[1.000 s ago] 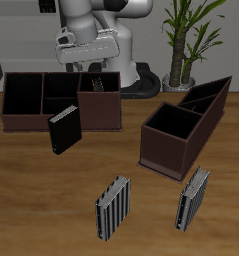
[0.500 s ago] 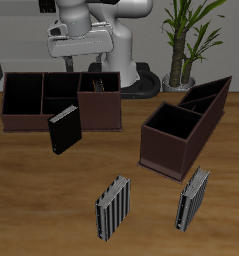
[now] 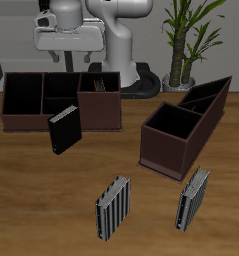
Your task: Place the orange book into the back desk caddy's right compartment and place the right striped book into the back desk caddy's left compartment and place the black book into the back desk caddy's left compartment
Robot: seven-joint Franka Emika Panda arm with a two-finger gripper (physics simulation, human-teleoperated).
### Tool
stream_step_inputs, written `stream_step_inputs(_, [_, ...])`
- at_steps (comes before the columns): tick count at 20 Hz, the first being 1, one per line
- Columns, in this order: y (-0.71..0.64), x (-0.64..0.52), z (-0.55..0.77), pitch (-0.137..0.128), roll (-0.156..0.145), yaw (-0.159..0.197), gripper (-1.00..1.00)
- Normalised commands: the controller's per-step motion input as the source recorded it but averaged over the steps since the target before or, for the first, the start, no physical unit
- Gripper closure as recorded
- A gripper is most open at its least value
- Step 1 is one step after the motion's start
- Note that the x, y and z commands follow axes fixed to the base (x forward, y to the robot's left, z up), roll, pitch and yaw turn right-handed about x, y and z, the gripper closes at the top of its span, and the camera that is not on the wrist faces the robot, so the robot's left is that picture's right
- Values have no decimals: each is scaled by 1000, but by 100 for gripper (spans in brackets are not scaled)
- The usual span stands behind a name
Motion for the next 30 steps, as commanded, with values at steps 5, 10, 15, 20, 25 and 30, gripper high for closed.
stream_step_inputs(5, [-134,597,288,12,-62,-12,-100])
stream_step_inputs(10, [204,708,223,36,-19,-30,-100])
stream_step_inputs(15, [475,562,121,24,-10,17,-100])
stream_step_inputs(20, [517,636,243,-20,51,-39,-100])
stream_step_inputs(25, [399,528,192,-34,56,9,-100])
stream_step_inputs(30, [41,673,46,38,27,-66,-100])
